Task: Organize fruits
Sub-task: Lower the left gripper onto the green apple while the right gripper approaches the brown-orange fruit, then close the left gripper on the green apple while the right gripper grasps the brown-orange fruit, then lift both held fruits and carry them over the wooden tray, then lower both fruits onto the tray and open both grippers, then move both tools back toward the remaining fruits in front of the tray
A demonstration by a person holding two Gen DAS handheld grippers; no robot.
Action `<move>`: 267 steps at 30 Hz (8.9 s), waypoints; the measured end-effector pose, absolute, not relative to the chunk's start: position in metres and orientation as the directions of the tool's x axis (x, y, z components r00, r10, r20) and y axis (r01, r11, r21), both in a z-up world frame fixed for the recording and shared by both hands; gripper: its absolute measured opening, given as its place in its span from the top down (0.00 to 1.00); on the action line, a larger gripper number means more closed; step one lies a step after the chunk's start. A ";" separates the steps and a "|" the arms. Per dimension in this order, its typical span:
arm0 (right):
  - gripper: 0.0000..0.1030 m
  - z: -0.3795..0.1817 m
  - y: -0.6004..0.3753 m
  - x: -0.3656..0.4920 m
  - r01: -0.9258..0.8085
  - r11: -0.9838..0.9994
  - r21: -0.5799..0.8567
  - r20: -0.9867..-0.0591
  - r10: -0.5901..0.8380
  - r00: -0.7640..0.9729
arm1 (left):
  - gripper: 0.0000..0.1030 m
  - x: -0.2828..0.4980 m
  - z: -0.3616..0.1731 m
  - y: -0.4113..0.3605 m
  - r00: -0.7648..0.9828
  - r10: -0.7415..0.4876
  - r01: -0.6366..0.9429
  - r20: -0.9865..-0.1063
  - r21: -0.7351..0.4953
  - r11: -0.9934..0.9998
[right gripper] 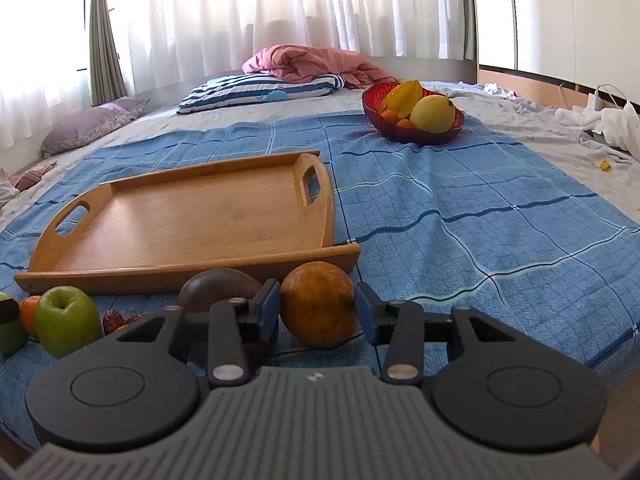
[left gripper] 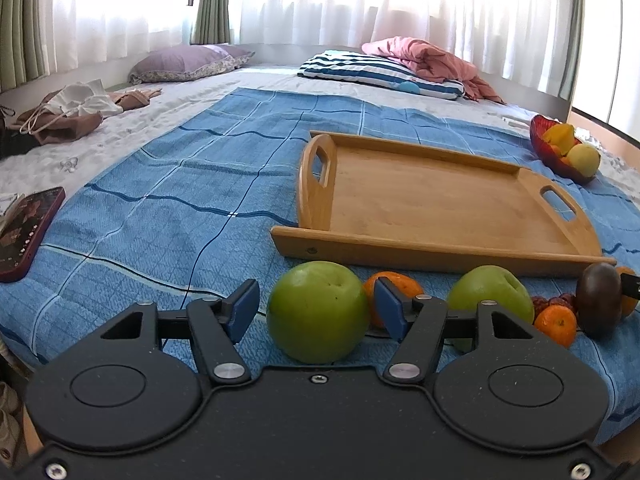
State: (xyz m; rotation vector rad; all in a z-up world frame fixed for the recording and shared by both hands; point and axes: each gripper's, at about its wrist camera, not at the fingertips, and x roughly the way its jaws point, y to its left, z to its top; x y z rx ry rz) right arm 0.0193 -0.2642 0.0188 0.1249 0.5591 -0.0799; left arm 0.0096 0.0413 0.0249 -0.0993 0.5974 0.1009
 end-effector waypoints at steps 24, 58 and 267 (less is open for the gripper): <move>0.39 0.016 -0.271 0.018 0.095 0.986 0.135 -0.531 -0.009 0.847 | 0.45 0.007 0.025 0.048 0.811 0.026 -0.134 -0.585 -0.142 0.981; 0.45 0.021 -0.265 0.014 0.133 0.990 0.045 -0.508 -0.092 0.857 | 0.45 0.007 0.021 0.055 0.803 0.123 -0.206 -0.584 -0.078 0.975; 0.00 0.015 -0.249 0.027 -0.022 0.997 0.070 -0.361 0.046 0.931 | 0.00 0.043 0.043 0.017 0.819 -0.158 0.111 -0.552 -0.118 0.987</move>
